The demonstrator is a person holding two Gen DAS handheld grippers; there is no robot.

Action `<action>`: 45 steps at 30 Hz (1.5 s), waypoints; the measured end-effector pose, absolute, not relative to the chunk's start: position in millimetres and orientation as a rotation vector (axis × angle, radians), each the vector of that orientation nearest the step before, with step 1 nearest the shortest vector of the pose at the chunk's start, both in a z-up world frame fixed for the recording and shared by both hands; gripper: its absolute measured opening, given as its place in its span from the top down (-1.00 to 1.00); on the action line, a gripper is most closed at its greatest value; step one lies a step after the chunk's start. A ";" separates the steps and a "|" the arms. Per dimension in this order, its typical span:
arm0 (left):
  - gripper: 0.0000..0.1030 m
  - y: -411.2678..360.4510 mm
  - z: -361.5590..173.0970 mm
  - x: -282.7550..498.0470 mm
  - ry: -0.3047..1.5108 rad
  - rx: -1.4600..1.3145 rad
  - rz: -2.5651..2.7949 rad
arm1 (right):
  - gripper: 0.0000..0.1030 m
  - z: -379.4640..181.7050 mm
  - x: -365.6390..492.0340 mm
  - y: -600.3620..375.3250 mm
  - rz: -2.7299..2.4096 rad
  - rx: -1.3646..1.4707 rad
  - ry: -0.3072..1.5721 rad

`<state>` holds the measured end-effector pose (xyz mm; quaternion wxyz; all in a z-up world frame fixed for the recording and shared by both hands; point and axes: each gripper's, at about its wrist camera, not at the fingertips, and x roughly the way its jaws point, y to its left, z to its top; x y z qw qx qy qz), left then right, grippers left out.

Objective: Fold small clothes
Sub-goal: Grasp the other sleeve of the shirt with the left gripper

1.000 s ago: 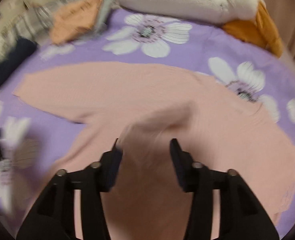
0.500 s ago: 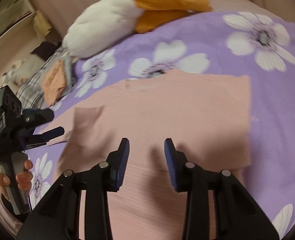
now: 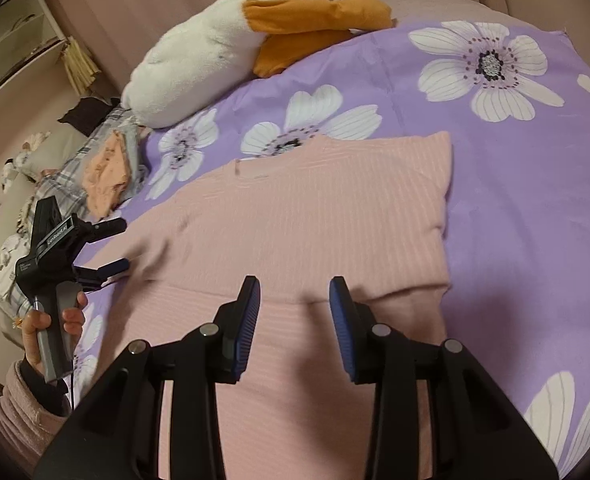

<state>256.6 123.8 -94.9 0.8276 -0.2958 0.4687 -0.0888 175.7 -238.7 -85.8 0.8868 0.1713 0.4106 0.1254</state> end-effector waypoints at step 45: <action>0.90 358.3 -112.4 209.4 0.741 -0.836 0.274 | 0.19 -89.0 151.2 -155.7 0.335 0.257 0.879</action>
